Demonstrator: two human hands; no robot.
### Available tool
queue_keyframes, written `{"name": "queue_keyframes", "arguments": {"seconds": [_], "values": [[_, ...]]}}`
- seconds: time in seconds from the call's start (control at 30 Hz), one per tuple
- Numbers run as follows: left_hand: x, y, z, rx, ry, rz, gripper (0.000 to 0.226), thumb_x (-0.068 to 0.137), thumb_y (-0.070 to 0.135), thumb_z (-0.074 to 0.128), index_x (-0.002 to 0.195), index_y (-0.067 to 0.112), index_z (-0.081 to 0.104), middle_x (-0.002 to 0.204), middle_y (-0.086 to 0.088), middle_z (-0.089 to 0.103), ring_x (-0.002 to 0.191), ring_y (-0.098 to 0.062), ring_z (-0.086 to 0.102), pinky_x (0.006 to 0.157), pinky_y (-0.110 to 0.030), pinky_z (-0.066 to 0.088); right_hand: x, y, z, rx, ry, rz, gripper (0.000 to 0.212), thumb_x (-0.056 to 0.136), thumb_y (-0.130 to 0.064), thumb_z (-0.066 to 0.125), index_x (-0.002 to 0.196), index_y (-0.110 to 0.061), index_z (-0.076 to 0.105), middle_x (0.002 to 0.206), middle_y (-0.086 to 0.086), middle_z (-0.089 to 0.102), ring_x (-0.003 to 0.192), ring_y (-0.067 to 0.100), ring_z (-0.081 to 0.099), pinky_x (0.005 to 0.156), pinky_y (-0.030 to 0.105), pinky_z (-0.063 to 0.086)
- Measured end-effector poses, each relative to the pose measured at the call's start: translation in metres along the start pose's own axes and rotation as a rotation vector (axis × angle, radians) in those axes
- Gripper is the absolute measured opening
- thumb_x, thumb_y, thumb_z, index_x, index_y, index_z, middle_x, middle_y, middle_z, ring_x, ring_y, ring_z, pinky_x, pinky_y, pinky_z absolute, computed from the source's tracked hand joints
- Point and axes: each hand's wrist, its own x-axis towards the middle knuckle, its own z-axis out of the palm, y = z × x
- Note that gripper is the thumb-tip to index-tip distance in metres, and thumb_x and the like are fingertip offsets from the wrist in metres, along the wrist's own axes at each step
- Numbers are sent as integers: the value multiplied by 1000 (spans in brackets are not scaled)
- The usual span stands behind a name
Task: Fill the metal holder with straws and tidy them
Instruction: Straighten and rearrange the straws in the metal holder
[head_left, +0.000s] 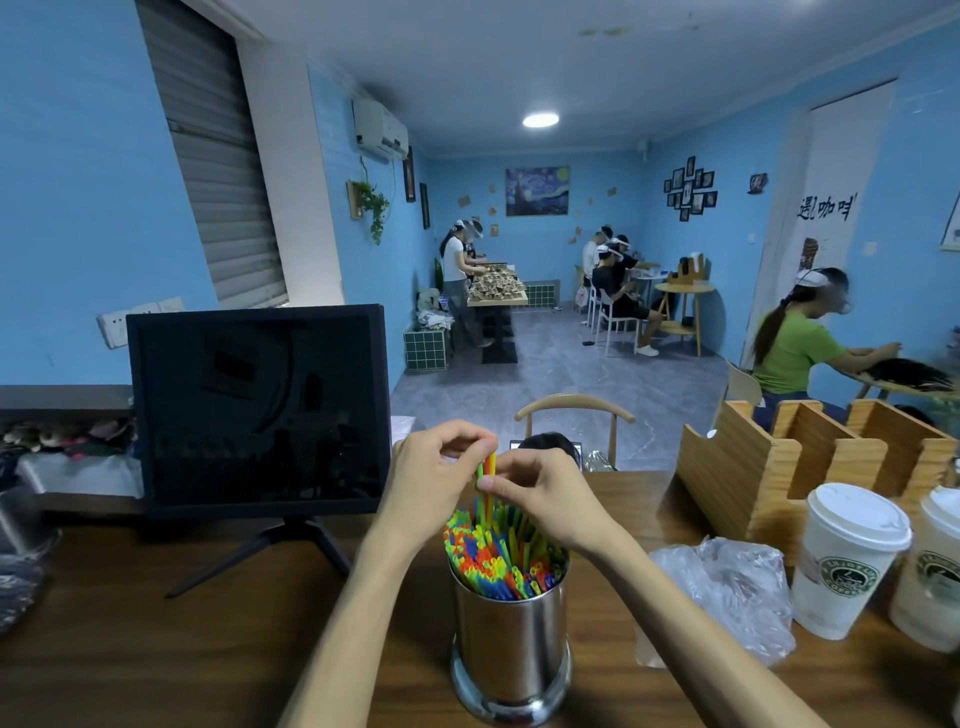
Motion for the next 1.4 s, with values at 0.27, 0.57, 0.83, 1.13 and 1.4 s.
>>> {"name": "queue_keyframes", "arguments": {"seconds": [0.27,0.57,0.83,1.13,1.4], "values": [[-10,-4,0,-298,-8,-52,36,87,3,75,113,28,74,108,6,73,89,-12,71,74,-21,57,2,-2,2,8,41,-42,8,98,-28,67,102,-23,72,87,0,74,80,12,70,79,47,59],[-9,15,-10,88,117,255,35,92,8,70,116,35,74,95,8,64,83,-12,62,67,-8,46,6,-27,-2,-47,13,-135,20,100,-22,65,119,-22,67,96,-7,74,85,14,73,79,43,60],[-9,17,-8,93,165,243,24,90,20,76,111,31,78,93,13,67,84,-11,64,67,-22,51,8,-24,-3,-7,49,-88,8,96,-28,70,104,-29,73,85,-4,75,68,19,73,72,50,60],[-9,22,-10,148,143,227,31,88,29,77,117,38,73,101,19,66,96,-6,60,75,-19,49,6,-27,-3,-23,89,-88,5,94,-30,71,97,-28,74,82,-10,74,73,14,72,73,48,60],[-11,18,-9,95,124,134,33,85,27,80,115,38,72,92,17,67,86,-7,60,72,-25,52,5,-31,-7,13,83,-91,14,93,-30,73,99,-43,73,86,-14,76,77,15,74,73,47,62]]}}
